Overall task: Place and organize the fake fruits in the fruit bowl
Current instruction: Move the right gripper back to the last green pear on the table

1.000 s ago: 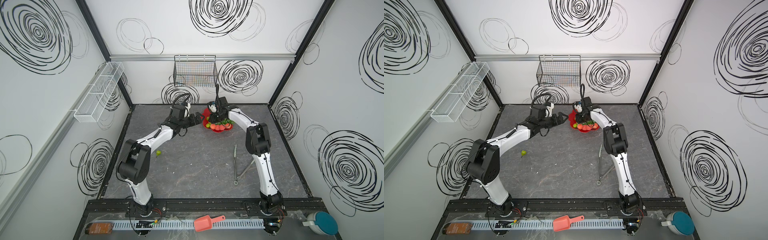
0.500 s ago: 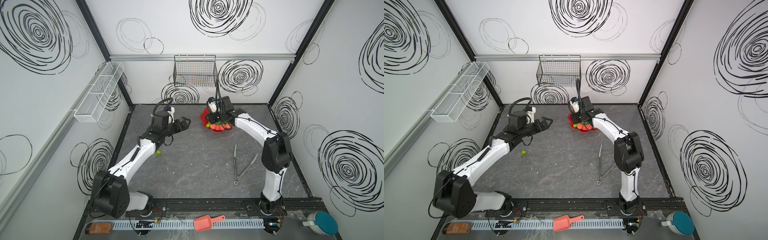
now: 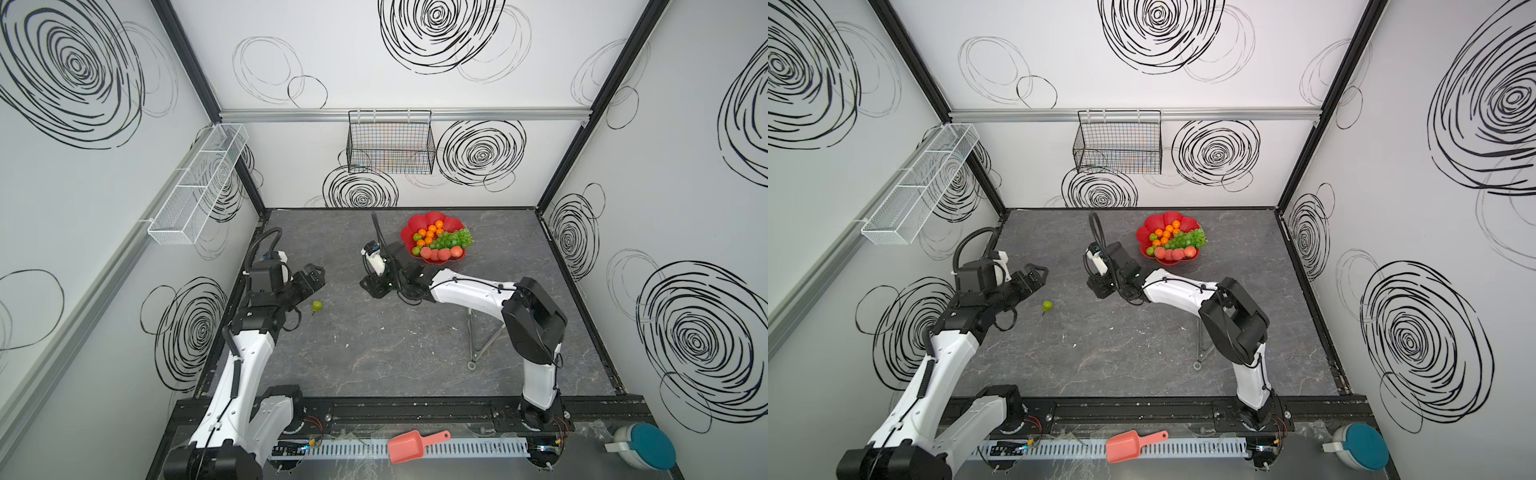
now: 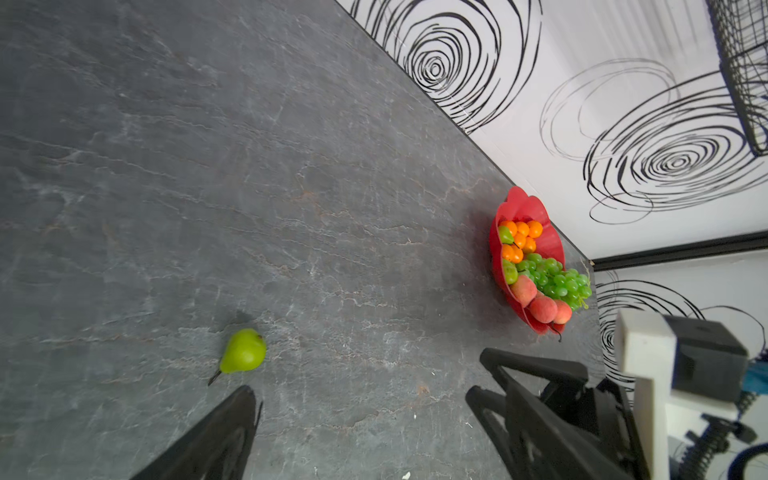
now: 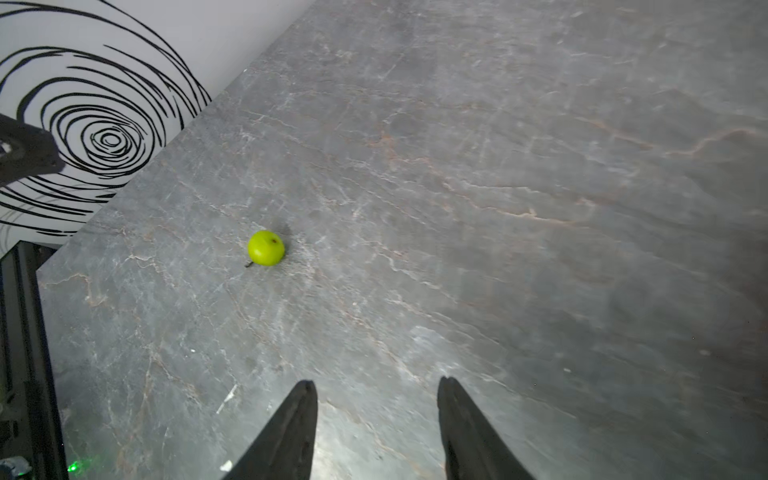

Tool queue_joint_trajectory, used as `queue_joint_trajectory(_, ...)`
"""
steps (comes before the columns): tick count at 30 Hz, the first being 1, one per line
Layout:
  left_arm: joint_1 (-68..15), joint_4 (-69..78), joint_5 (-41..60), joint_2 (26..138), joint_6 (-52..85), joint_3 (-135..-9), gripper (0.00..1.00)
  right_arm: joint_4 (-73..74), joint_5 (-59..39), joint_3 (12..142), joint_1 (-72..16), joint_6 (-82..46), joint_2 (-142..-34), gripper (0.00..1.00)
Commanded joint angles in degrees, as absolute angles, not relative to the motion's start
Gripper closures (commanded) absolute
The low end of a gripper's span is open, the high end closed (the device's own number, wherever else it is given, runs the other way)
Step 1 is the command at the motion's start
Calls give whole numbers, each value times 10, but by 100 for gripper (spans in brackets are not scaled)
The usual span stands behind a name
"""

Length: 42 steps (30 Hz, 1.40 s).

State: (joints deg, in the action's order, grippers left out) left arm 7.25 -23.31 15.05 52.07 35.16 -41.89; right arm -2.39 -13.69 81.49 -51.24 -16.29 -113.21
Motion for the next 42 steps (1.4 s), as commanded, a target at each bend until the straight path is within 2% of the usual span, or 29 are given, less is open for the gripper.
queue_joint_trajectory(1,94,-283,82,505,378,-418,4,11,-94,849,-548,-223,-1177,42)
queue_joint_trajectory(5,114,-332,45,500,413,-448,4,-13,-55,929,-594,-250,-1244,35)
queue_joint_trajectory(10,129,-364,28,502,431,-483,4,-33,-24,1008,-621,-280,-1303,20)
queue_joint_trajectory(13,138,-378,7,501,429,-501,4,-35,-12,1041,-625,-286,-1329,17)
queue_joint_trajectory(24,171,-396,12,515,441,-549,4,-135,28,1214,-627,-271,-1448,16)
queue_joint_trajectory(42,174,-374,41,511,445,-531,4,-196,106,1338,-650,-233,-1536,16)
